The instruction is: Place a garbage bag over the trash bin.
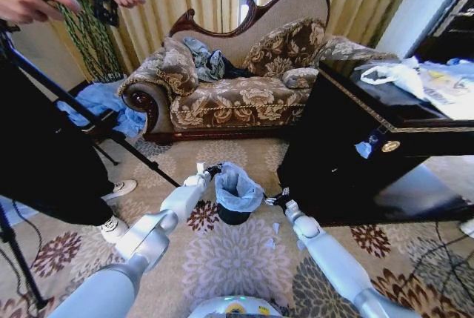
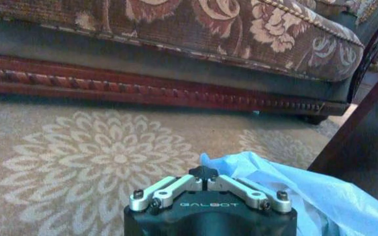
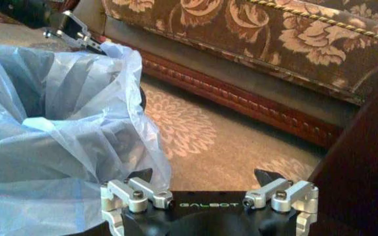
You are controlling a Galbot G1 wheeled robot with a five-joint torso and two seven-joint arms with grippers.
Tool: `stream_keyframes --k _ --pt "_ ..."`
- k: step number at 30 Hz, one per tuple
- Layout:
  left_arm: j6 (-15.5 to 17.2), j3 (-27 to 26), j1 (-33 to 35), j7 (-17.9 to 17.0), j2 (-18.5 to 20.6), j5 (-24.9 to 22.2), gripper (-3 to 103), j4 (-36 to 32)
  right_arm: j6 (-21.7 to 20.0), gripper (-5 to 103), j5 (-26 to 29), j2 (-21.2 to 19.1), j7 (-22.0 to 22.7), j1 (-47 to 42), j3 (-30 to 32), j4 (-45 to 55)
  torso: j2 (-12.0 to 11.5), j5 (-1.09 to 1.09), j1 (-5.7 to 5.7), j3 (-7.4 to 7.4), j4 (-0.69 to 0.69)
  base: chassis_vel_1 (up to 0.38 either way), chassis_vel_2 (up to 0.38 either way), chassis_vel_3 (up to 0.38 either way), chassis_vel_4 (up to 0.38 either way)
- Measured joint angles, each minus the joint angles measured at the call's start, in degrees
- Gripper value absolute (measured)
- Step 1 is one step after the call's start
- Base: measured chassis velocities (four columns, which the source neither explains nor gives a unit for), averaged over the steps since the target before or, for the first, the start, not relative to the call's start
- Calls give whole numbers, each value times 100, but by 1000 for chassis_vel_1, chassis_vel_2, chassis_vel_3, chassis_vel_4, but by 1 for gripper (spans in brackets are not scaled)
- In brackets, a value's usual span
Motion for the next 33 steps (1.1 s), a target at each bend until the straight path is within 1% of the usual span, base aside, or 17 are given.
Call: stream_keyframes --k 13,17,21,28,33 --pt "-11 22 -12 51 -13 -16 0 18 -34 100 -4 49 -105 153 -107 -133 0 0 0 0 -1 0 0 0 0" --pt "-19 22 -2 65 -23 -16 0 20 -19 100 -11 193 -101 314 -144 -372 0 0 0 0 -1 0 0 0 0" --pt "-26 22 11 80 -1 -16 0 15 251 100 -155 474 147 534 -162 -840 0 0 0 0 1 0 0 0 0" --pt "-34 15 24 96 48 -16 0 9 453 100 -303 617 370 676 -111 -1204 0 0 0 0 0 0 0 0 0" --pt "-36 5 22 105 50 -19 0 48 500 100 -311 672 445 698 -53 -1358 0 0 0 0 -1 0 0 0 0"
